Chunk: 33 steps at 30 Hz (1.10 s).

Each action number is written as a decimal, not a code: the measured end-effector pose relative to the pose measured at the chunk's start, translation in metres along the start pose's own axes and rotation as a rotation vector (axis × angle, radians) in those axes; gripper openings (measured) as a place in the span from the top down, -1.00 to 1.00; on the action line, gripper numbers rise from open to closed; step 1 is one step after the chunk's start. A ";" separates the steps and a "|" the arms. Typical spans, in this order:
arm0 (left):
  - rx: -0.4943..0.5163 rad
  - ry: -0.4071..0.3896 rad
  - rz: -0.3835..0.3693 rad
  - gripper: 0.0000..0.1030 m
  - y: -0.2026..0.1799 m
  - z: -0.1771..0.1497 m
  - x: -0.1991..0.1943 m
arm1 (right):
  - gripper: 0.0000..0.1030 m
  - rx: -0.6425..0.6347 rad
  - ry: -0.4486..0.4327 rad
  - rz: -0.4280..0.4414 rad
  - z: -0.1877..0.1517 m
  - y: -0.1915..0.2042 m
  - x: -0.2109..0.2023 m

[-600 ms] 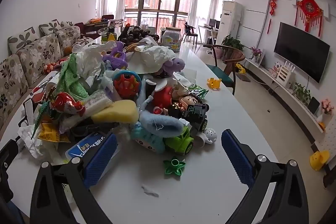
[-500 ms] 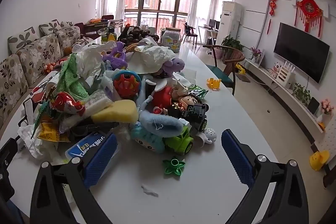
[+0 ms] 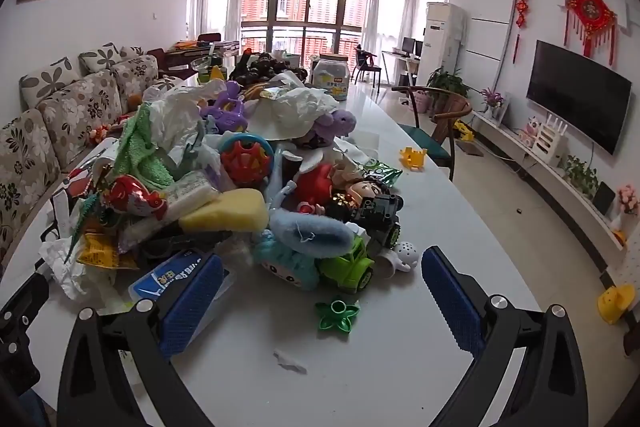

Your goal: Collect trash

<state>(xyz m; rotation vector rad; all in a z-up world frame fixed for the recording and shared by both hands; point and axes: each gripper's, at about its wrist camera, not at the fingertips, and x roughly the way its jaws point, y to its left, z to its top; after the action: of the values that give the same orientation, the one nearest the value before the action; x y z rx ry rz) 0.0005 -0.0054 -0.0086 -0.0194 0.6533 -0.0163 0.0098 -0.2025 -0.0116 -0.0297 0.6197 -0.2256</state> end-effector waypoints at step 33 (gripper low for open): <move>-0.048 0.035 -0.008 -0.87 0.008 -0.006 0.007 | -0.90 -0.032 0.027 0.015 -0.013 0.005 0.006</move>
<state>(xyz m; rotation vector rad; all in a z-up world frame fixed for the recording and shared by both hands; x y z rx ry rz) 0.0026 0.0022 -0.0183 -0.0682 0.6885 -0.0091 0.0083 -0.1982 -0.0258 -0.0532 0.6504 -0.2015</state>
